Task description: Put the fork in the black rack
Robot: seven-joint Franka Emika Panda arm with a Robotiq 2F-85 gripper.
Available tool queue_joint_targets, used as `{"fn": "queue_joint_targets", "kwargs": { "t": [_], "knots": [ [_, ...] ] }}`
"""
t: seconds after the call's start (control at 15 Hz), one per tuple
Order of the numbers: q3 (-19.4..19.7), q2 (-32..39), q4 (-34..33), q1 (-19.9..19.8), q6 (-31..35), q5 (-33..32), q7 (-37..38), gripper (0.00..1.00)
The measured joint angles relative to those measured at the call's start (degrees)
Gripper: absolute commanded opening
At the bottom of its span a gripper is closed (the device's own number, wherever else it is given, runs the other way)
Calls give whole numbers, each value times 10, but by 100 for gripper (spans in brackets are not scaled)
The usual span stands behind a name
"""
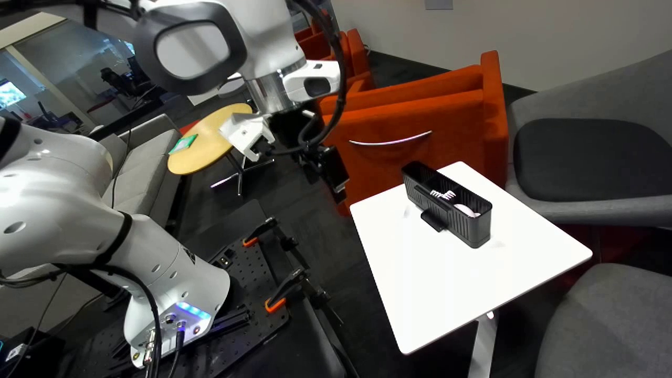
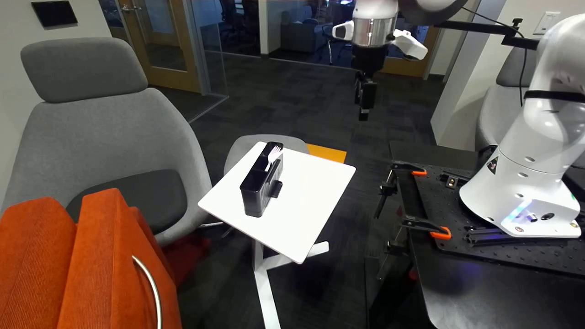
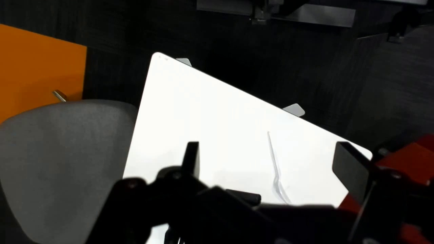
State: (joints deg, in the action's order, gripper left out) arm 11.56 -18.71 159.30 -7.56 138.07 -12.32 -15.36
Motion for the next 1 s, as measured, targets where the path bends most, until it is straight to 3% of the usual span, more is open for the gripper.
{"fn": "queue_joint_targets", "kwargs": {
  "t": [0.47,0.67,0.8,1.0],
  "knots": [
    [-14,36,-12,-12,9,-20,22,100],
    [-14,73,-18,-11,71,-15,22,100],
    [-14,133,-32,0,140,21,12,100],
    [-33,243,-71,22,223,153,-74,100]
  ]
}}
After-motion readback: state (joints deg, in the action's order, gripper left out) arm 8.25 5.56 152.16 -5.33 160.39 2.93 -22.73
